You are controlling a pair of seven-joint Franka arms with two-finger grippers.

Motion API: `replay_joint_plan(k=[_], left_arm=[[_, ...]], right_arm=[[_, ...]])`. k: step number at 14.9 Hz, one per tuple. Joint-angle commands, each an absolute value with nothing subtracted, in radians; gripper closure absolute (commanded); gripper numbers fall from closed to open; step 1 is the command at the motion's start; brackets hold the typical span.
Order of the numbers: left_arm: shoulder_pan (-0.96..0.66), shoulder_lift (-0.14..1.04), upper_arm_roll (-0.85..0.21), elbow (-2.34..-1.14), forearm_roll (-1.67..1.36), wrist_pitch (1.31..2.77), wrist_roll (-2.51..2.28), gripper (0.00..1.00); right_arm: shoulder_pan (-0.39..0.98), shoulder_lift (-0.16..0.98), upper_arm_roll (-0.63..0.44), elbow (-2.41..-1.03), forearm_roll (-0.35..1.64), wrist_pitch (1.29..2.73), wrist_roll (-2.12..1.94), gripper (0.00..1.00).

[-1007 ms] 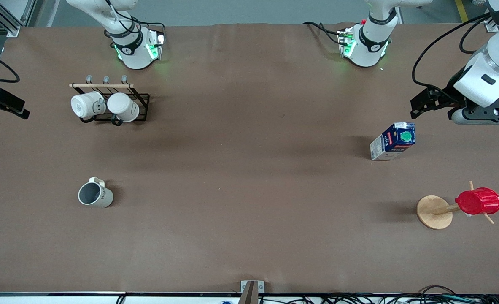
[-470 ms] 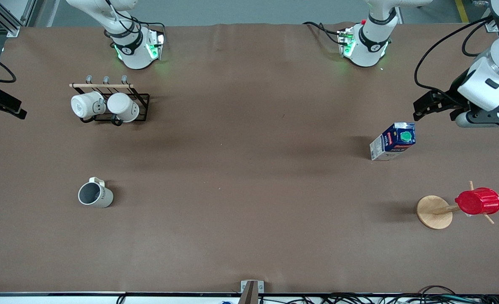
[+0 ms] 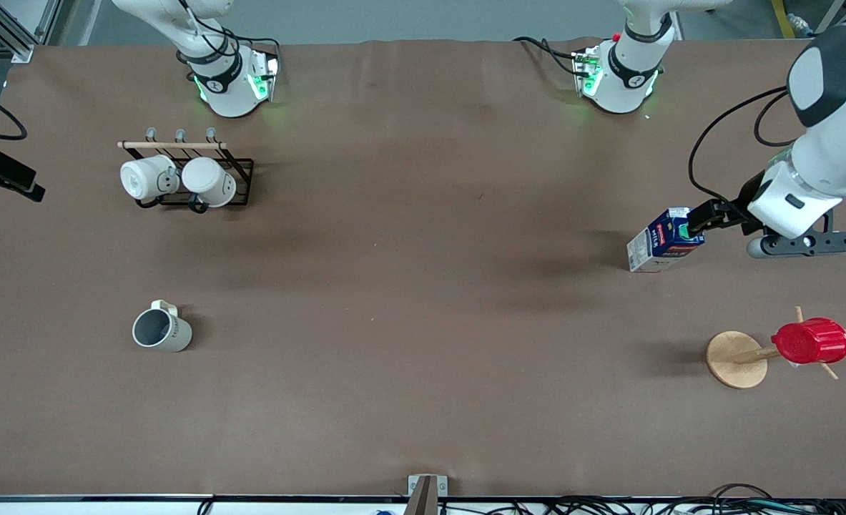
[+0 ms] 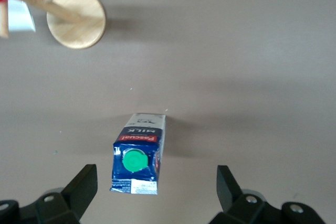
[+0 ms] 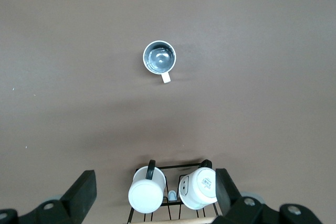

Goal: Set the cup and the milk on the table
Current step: 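Lower the left gripper onto the milk carton and close on it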

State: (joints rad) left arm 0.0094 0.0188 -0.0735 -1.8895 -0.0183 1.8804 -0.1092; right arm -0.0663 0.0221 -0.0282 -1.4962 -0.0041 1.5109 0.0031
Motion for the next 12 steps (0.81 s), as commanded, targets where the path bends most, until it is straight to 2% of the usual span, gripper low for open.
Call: replay_joint_plan(k=[1, 5, 12], left_arm=[[0.041, -0.012, -0.080, -2.002, -0.008, 1.975, -0.109, 0.00], [0.058, -0.014, -0.081, -2.101, -0.009, 2.081, -0.109, 0.00], [0.063, -0.009, -0.080, -2.172, -0.008, 2.117, -0.094, 0.00]], right_arm=[[-0.072, 0.002, -0.035, -1.508, 0.014, 1.506, -0.043, 0.00], [-0.072, 0.002, -0.038, -1.508, 0.014, 1.506, -0.041, 0.00], [-0.072, 0.002, -0.040, -1.508, 0.014, 1.502, -0.043, 0.00]])
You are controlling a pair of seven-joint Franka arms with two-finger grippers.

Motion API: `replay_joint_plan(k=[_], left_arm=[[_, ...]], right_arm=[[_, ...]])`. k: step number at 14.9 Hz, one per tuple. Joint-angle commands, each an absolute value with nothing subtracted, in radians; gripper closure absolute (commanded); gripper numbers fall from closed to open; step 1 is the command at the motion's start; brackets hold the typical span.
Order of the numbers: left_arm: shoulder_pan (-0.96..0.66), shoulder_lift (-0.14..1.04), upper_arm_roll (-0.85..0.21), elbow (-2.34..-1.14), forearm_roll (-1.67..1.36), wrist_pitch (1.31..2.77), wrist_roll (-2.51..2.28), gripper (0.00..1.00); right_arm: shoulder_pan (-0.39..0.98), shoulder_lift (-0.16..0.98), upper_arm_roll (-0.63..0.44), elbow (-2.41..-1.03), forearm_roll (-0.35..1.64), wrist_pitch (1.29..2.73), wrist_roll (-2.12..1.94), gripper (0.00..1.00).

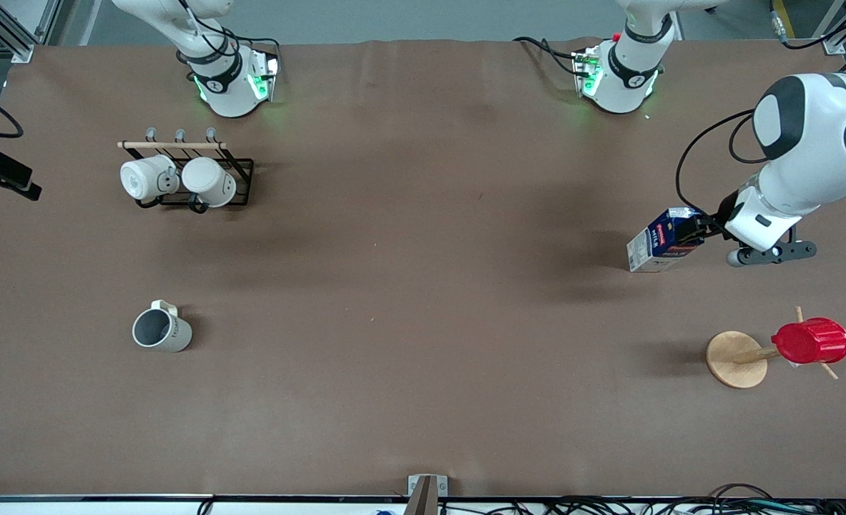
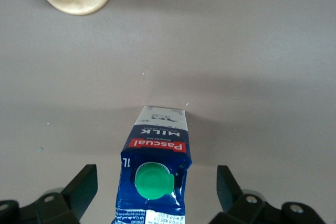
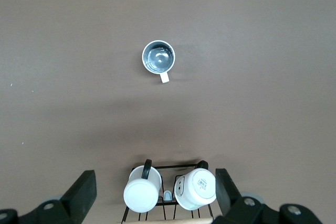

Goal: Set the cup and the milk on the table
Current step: 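Lower the left gripper onto the milk carton and close on it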

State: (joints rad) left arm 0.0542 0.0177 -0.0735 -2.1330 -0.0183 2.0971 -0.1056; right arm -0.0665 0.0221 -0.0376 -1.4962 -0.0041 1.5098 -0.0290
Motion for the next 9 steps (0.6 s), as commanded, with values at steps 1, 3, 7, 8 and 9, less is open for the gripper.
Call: replay_joint_plan(k=[1, 3, 7, 8, 9], left_arm=[[0.063, -0.006, -0.080, -2.180, -0.008, 2.117, -0.094, 0.00], [0.063, -0.002, -0.080, -2.197, -0.008, 2.117, -0.094, 0.00], [0.063, 0.015, -0.078, -2.210, -0.008, 2.117, -0.094, 0.00], [0.063, 0.020, -0.078, -2.212, -0.008, 2.117, -0.094, 0.00], [0.063, 0.028, -0.078, -2.212, -0.006, 2.118, -0.094, 0.00]], right_arm=[[-0.072, 0.002, -0.040, -1.508, 0.014, 1.502, -0.043, 0.00], [-0.072, 0.002, -0.040, -1.508, 0.014, 1.502, -0.043, 0.00], [-0.072, 0.002, -0.041, -1.508, 0.014, 1.502, -0.043, 0.00], [-0.072, 0.002, -0.041, -1.508, 0.014, 1.502, -0.043, 0.00], [-0.072, 0.002, -0.041, -1.508, 0.014, 1.502, -0.043, 0.00]])
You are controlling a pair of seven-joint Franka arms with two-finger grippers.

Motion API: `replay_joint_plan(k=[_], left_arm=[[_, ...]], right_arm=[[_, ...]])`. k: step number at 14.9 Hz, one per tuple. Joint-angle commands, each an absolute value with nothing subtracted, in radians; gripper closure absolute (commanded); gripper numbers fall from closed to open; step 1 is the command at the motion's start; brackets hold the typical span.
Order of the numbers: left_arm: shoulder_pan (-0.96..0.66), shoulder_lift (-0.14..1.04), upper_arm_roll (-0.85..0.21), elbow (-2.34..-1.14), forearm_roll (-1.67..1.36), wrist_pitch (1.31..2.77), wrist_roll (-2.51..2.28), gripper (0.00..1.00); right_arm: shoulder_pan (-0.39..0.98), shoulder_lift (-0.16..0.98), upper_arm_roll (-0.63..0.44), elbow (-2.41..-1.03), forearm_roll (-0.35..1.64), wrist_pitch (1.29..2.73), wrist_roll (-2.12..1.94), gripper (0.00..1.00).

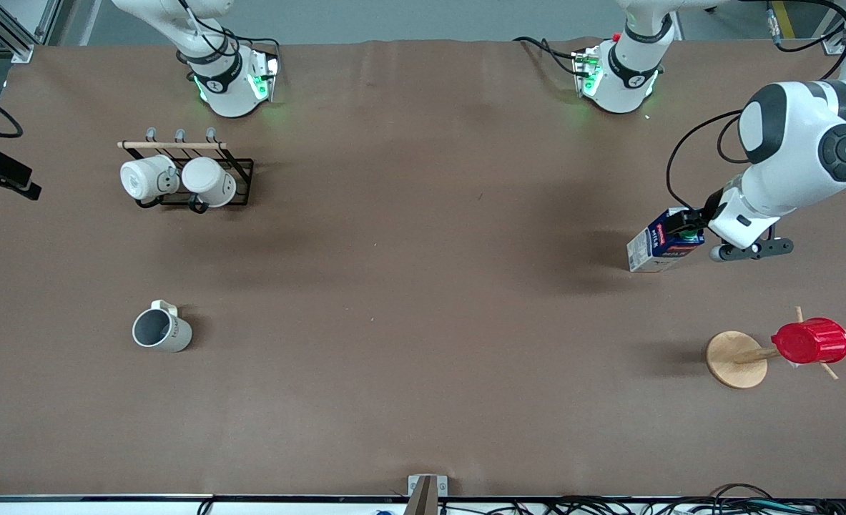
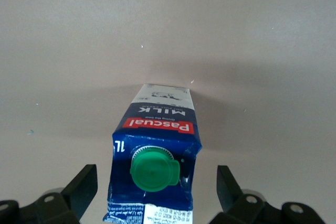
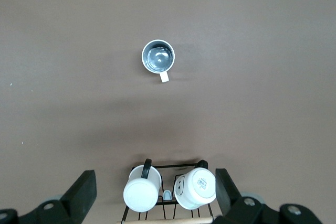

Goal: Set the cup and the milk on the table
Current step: 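Reach the right gripper down to the white mug and grasp it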

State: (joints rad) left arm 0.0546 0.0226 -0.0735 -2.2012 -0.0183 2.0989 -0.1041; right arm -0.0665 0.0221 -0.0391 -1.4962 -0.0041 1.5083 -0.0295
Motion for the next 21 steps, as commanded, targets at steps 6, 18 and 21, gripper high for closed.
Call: replay_joint_plan(k=[6, 18, 21], left_arm=[[0.063, 0.043, -0.078, -2.233, -0.005, 2.152, -0.092, 0.04], [0.061, 0.035, -0.078, -2.200, 0.000, 2.145, -0.089, 0.45], [0.060, 0.034, -0.083, -2.166, 0.000, 2.128, -0.092, 0.45]], right_arm=[[-0.072, 0.040, -0.043, -1.525, 0.009, 1.567, -0.048, 0.00], [-0.077, 0.420, -0.043, -1.782, 0.000, 2.294, -0.265, 0.00], [-0.083, 0.485, -0.043, -1.798, 0.000, 2.393, -0.313, 0.00]])
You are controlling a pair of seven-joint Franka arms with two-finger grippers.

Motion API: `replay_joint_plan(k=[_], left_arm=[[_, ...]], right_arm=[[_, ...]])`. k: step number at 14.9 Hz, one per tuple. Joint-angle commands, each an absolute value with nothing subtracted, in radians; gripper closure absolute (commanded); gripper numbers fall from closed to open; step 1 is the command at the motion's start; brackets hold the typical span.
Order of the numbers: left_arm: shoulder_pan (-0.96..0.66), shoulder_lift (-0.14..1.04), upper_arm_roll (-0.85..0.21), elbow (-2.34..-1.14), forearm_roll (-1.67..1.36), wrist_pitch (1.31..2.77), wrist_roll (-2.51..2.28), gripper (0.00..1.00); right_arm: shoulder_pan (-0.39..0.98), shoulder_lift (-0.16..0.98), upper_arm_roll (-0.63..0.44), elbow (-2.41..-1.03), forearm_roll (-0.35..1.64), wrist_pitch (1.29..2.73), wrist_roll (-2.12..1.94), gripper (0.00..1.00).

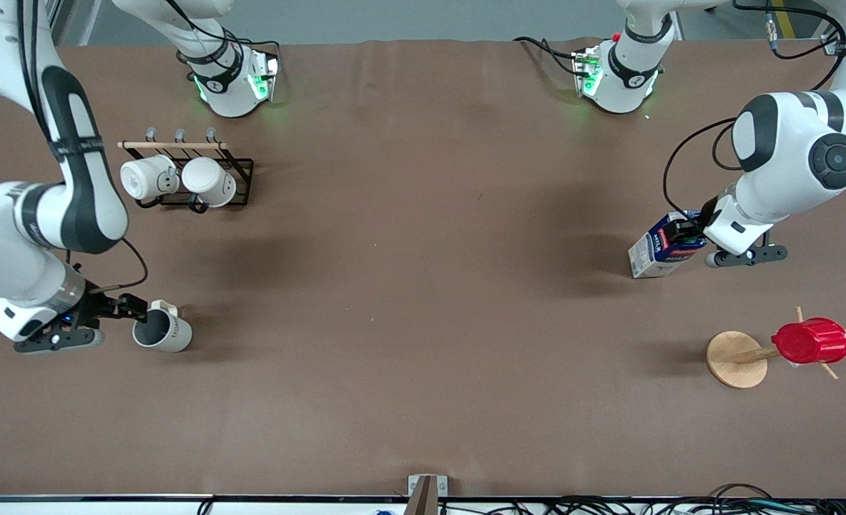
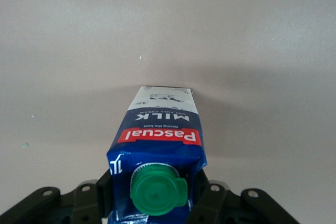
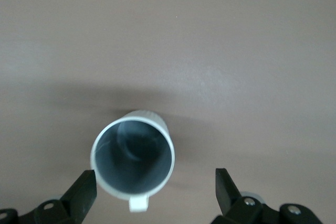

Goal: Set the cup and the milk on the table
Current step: 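Reach the right gripper down to the white mug and grasp it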

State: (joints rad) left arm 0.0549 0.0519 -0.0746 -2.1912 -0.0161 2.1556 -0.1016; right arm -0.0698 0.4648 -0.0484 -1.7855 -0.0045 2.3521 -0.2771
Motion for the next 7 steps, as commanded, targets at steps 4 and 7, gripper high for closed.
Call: replay_joint_plan(k=[4, 7], left_arm=[[0.008, 0.070, -0.118, -2.024, -0.003, 2.034, -0.113, 0.45], [-0.052, 0.159, -0.170, -1.877, -0.009, 2.026, -0.158, 0.45]], right_arm=[[-0.083, 0.526, -0.044, -1.861, -0.002, 2.526, -0.324, 0.18], [-0.081, 0.548, -0.044, -1.856, -0.002, 2.542, -0.321, 0.72]])
